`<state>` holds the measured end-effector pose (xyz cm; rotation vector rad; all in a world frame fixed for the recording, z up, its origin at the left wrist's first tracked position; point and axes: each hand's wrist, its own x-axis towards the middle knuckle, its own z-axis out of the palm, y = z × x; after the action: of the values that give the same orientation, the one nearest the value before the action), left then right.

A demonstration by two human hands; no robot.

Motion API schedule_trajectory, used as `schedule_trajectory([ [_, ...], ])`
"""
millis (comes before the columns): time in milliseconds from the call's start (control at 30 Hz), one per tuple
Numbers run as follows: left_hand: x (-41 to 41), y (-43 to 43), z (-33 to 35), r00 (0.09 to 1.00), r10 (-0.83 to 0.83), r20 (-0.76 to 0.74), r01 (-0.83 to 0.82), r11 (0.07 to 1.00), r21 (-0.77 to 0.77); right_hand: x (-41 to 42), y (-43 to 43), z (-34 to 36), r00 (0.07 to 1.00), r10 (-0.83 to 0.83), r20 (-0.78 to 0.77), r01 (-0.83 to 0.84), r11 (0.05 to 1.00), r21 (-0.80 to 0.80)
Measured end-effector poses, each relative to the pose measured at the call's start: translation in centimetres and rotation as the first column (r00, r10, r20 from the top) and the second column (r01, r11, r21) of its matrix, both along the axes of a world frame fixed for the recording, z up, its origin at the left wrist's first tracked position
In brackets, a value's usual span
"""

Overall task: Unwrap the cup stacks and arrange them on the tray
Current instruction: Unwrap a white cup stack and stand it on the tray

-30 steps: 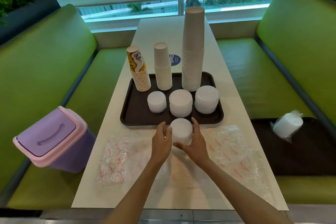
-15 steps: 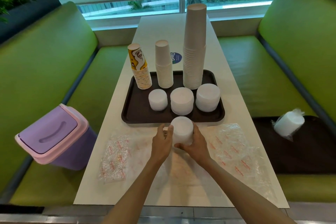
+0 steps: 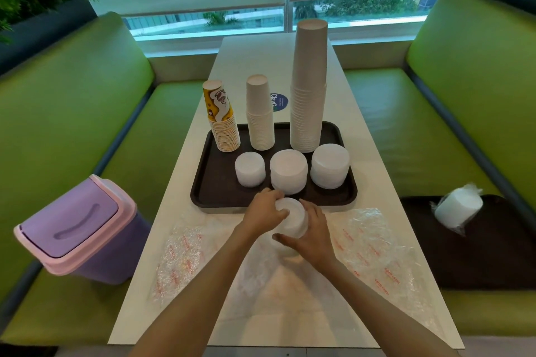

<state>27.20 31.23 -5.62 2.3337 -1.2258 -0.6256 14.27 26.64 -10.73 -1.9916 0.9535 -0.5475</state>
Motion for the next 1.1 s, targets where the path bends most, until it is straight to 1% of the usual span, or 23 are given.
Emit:
schedule_trajectory([
  [133,0.3,-0.4,0.4,1.0,-0.014,-0.004,0.014,0.998,0.067,0.5,-0.2,-0.2,0.999,0.03,-0.025,-0.029,0.999,0.036],
  [300,0.5,-0.5,1.1,1.0,-0.008,-0.027,0.011,0.995,0.101,0.6,-0.2,-0.1,0.999,0.031,-0.026,-0.029,0.998,0.047],
  [533,0.7,-0.7,1.6,0.996,-0.002,-0.086,0.007,0.998,0.058,0.6,-0.6,-0.1,0.998,0.05,-0.048,-0.048,0.998,0.036],
  [700,1.0,-0.8,1.7,0.988,0.028,-0.154,-0.027,1.0,0.012,0.8,-0.9,0.1,0.998,0.038,-0.047,-0.036,0.998,0.048],
  [833,1.4,-0.5,2.0,0.947,0.07,-0.313,-0.088,0.995,-0.044,0.6,-1.0,0.2,0.999,0.034,-0.025,-0.032,0.996,0.086],
  [900,2.0,-0.1,2.5,0.904,0.098,-0.417,-0.138,0.988,-0.066,0.4,-1.1,0.4,0.999,0.036,0.003,-0.036,0.994,0.102],
  [967,3.0,0.2,3.2,0.84,0.158,-0.519,-0.229,0.97,-0.076,0.3,-1.1,0.4,0.999,0.05,0.011,-0.051,0.995,0.081],
  [1033,4.6,0.2,3.4,0.806,0.273,-0.526,-0.371,0.924,-0.088,0.3,-1.1,0.4,0.998,0.056,0.006,-0.056,0.996,0.063],
  [1100,6.5,-0.1,3.1,0.777,0.409,-0.479,-0.522,0.843,-0.128,0.3,-1.2,0.3,0.999,0.053,0.002,-0.053,0.996,0.066],
])
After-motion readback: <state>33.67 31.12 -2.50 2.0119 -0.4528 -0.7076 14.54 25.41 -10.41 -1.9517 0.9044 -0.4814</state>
